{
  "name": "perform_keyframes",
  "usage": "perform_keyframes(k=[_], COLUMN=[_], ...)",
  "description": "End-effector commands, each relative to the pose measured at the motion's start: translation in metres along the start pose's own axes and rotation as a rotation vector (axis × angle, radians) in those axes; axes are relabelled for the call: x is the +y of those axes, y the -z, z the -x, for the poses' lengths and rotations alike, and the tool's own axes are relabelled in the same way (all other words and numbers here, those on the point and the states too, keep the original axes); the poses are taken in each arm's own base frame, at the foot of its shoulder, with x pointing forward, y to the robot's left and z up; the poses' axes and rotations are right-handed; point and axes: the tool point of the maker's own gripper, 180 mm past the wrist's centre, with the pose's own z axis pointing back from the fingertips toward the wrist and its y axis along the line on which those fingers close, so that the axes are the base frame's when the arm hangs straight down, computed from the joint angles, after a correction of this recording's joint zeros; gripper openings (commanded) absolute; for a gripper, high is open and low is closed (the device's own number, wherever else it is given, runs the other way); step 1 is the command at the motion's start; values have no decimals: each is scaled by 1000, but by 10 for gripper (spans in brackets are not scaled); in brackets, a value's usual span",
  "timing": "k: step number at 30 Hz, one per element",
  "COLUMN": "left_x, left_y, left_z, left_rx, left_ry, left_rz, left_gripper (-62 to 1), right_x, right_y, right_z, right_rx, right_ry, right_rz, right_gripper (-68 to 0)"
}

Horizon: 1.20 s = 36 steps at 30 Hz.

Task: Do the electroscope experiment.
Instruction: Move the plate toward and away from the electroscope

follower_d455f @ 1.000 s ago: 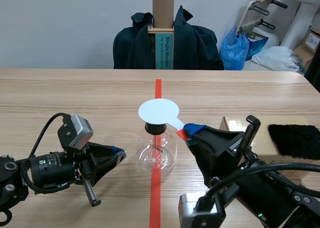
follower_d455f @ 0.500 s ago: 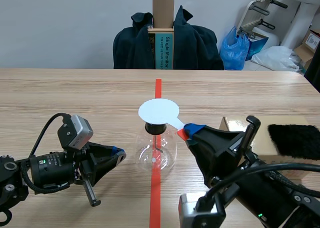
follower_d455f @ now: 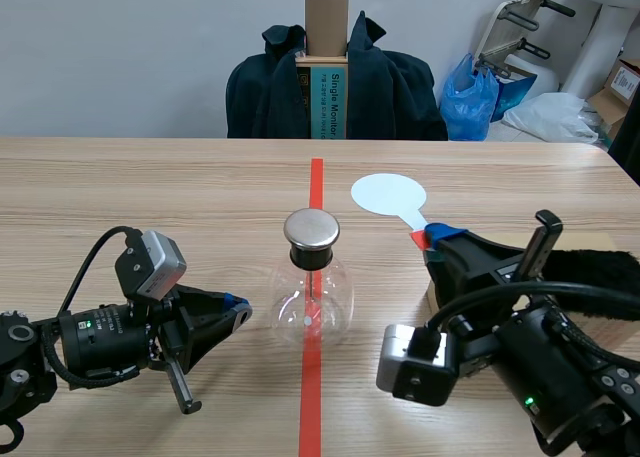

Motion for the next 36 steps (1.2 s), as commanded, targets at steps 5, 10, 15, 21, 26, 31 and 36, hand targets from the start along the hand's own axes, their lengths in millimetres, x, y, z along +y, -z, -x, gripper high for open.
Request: perform_keyframes(k=[5, 10, 15, 21, 26, 31, 36], left_x=[2, 2, 2, 2, 2, 2, 2], left_y=[3, 3, 3, 3, 3, 3, 3], left_z=[-15, -15, -15, -15, -15, -15, -15], left_rx=[-50, -50, -50, -50, -50, -50, -50], left_ry=[5, 5, 5, 5, 5, 5, 5], left_rz=[-3, -3, -3, -3, -3, -3, -3], left_gripper=[-588, -588, -588, -588, -588, -588, -588], right_x=[-12, -12, -12, -12, -12, -11, -11], right_y=[2, 2, 3, 2, -1, -6, -7], right_z=[19, 23, 6, -16, -37, -53, -58], right_rx=[92, 112, 19, -104, -226, -313, -344], right_ry=[-9, -8, -11, -14, -17, -19, -20], right_rz=[41, 41, 41, 44, 43, 42, 42], right_gripper=[-667, -667, -667, -667, -667, -667, -667])
